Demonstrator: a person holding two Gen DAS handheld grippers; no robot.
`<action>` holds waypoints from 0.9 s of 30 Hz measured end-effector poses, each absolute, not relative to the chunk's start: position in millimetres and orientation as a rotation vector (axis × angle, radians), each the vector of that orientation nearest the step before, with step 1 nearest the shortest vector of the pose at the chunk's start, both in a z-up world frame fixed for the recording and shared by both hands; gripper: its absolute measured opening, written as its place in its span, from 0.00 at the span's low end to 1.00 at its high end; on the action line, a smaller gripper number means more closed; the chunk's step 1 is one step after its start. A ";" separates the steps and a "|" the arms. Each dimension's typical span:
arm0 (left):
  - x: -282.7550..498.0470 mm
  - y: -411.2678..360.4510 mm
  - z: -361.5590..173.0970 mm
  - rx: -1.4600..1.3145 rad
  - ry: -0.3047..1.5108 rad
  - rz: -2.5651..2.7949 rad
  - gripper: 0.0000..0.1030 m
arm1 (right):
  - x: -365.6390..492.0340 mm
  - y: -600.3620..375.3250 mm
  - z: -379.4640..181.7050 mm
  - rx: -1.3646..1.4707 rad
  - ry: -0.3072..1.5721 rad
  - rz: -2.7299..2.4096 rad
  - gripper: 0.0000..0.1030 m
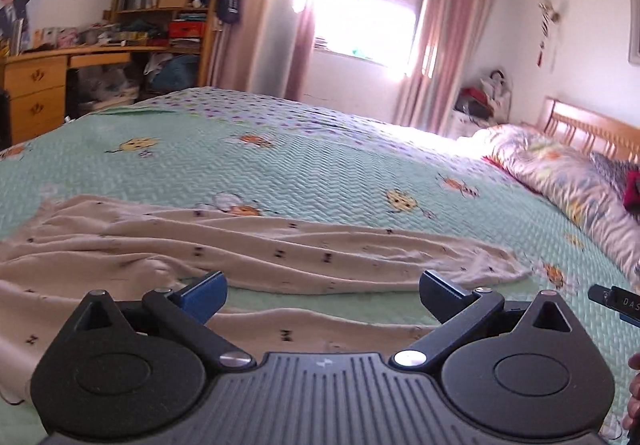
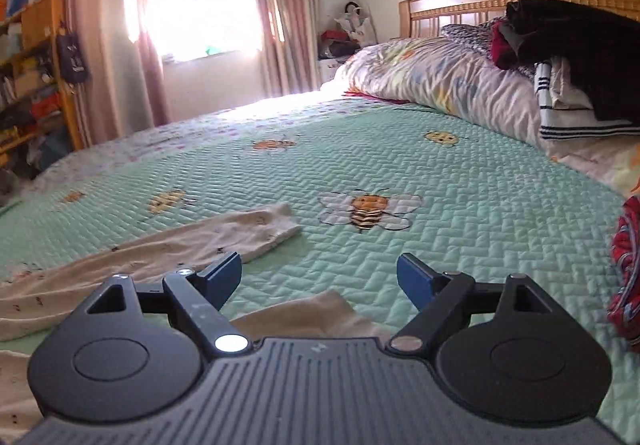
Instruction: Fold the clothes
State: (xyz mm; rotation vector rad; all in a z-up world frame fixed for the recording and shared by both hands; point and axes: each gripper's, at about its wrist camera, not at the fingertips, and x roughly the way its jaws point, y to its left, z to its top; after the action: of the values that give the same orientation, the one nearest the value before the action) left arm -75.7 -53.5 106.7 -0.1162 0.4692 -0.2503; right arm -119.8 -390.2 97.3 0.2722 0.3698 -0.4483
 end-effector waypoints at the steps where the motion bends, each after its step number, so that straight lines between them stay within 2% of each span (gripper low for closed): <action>1: -76.0 -60.5 105.1 -0.101 0.472 -0.256 0.99 | -124.1 -385.4 95.5 0.285 0.357 -0.414 0.83; 10: -82.6 -99.2 95.6 -0.019 0.525 -0.253 0.99 | -142.0 -331.8 74.9 0.199 0.328 -0.197 0.83; 27: -109.4 -127.7 96.3 0.011 0.534 -0.329 0.99 | -178.4 -368.1 67.5 0.233 0.340 -0.302 0.83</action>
State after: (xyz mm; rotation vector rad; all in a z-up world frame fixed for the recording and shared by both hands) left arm -109.4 -127.7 96.3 0.0107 0.5339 -0.3286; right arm -178.4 -368.1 67.5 0.2330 0.3404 -0.3023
